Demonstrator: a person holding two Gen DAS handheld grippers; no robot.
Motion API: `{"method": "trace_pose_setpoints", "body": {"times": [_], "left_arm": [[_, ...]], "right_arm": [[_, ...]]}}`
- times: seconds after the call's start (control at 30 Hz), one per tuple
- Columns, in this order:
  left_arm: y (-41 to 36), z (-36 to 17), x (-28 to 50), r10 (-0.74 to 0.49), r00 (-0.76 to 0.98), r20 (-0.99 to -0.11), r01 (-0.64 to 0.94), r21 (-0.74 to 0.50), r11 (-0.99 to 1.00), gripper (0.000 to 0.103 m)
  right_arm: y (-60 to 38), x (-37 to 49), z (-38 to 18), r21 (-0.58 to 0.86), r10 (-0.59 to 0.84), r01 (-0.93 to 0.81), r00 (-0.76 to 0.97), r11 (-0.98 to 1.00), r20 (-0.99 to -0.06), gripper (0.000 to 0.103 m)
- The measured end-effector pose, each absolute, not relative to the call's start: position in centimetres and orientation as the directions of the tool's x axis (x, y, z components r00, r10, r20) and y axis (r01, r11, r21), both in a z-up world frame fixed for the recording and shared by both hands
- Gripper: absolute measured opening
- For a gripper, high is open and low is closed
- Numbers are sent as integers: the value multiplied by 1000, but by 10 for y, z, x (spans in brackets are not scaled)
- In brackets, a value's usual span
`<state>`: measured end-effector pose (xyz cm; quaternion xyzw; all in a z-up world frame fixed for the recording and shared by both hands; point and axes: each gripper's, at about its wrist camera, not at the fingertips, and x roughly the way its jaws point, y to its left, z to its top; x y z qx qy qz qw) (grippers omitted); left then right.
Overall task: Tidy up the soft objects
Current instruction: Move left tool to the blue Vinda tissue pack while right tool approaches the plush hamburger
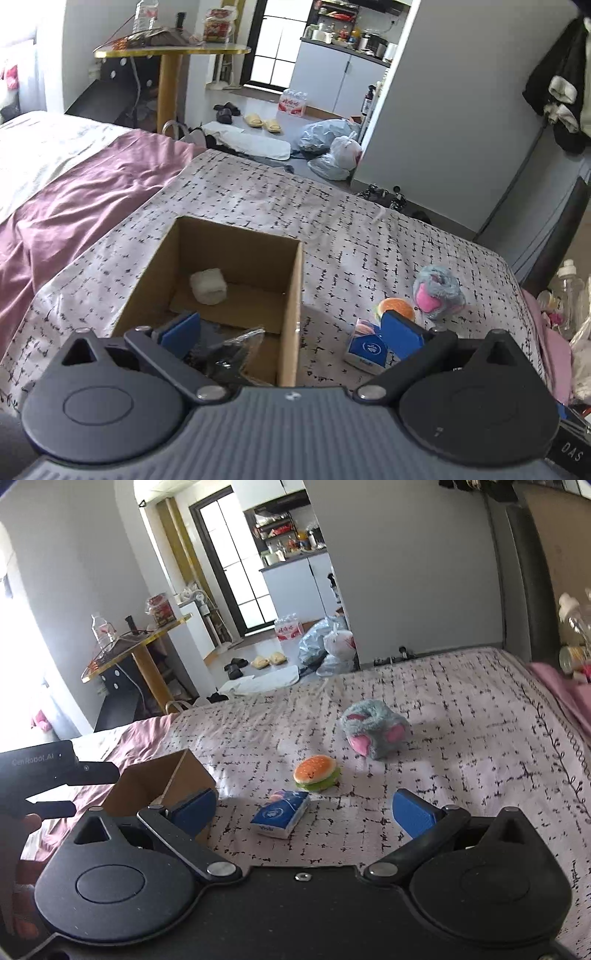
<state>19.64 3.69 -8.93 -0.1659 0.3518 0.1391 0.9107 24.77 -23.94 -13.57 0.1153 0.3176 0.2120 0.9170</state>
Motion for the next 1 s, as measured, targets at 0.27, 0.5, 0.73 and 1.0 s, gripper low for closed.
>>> {"method": "trace_pose_setpoints", "body": {"times": [0.27, 0.5, 0.73, 1.0], "left_arm": [[10, -105, 216, 109, 694, -711, -321, -170, 932, 103], [-14, -117, 243, 81, 643, -761, -263, -121, 957, 103], [-23, -132, 261, 114, 618, -778, -283, -85, 955, 103], [-35, -147, 281, 127, 613, -780, -289, -72, 955, 100]], "right_arm": [[-246, 269, -153, 400, 487, -298, 681, 867, -547, 102], [-258, 289, -169, 488, 513, -248, 668, 837, -539, 97], [-262, 310, -191, 522, 514, -200, 640, 829, -571, 92], [-261, 338, -195, 553, 540, -208, 639, 807, -548, 89]]}}
